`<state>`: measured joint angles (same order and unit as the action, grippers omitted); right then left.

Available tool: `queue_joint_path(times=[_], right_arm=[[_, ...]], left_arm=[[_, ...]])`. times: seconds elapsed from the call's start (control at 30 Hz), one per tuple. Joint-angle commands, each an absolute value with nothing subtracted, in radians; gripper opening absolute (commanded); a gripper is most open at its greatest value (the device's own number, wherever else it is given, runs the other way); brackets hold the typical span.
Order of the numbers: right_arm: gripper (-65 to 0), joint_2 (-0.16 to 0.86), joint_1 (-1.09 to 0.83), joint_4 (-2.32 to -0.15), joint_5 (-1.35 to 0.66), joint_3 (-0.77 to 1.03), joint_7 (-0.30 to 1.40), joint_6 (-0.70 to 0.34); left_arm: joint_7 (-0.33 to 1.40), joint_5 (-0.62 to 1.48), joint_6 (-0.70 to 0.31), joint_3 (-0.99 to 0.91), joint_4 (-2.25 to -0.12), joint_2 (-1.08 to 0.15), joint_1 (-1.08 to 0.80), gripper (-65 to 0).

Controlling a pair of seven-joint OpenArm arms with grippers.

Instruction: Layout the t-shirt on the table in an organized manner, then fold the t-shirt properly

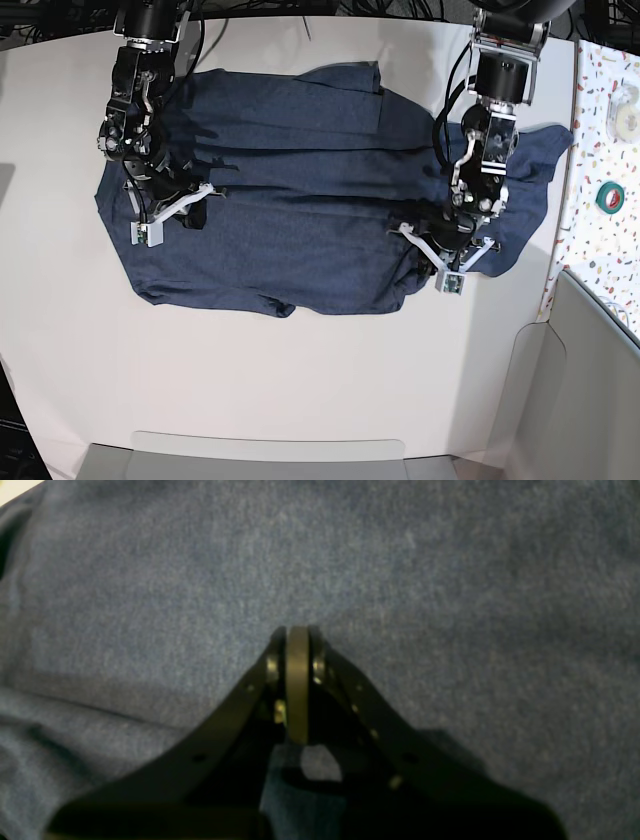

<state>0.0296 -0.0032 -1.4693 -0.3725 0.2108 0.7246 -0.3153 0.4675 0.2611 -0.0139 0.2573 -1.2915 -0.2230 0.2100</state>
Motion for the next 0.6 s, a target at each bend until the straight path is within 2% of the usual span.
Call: queue_joint_path(times=[0.0, 0.13, 0.2, 0.37, 0.43, 0.47, 0.57], right_arm=[[-65.0, 0.033, -0.007, -1.468, -0.344, 0.213, 0.779, -0.311], [-65.0, 0.033, -0.007, -1.466, -0.343, 0.213, 0.779, -0.311], [-65.0, 0.033, -0.007, -1.466, -0.343, 0.213, 0.779, -0.311], [-65.0, 0.033, -0.001, -1.46, -0.343, 0.209, 0.779, -0.311], [-65.0, 0.033, 0.002, -1.443, -0.343, 0.209, 0.779, -0.311], [-65.0, 0.033, 0.005, -1.432, -0.343, 0.211, 0.779, -0.311], [-65.0, 0.033, 0.018, -1.394, -0.343, 0.213, 0.779, -0.311]], left_arm=[[0.443, 0.259, -0.01, 0.252, -1.333, -0.234, 0.213, -65.0], [0.447, 0.259, -0.01, 0.252, -1.423, -0.234, 0.142, -64.4], [0.449, 0.259, -0.01, 0.252, -1.448, -0.234, 0.122, -61.3], [0.446, 0.259, 0.005, 0.226, -1.5, -0.232, 0.058, -39.9], [0.444, 0.259, 0.047, 0.2, -1.514, -0.229, 0.031, -34.4], [0.444, 0.259, 0.059, 0.199, -1.52, -0.229, 0.022, -33.6], [0.449, 0.257, 0.062, 0.196, -1.518, -0.236, 0.01, -37.4]])
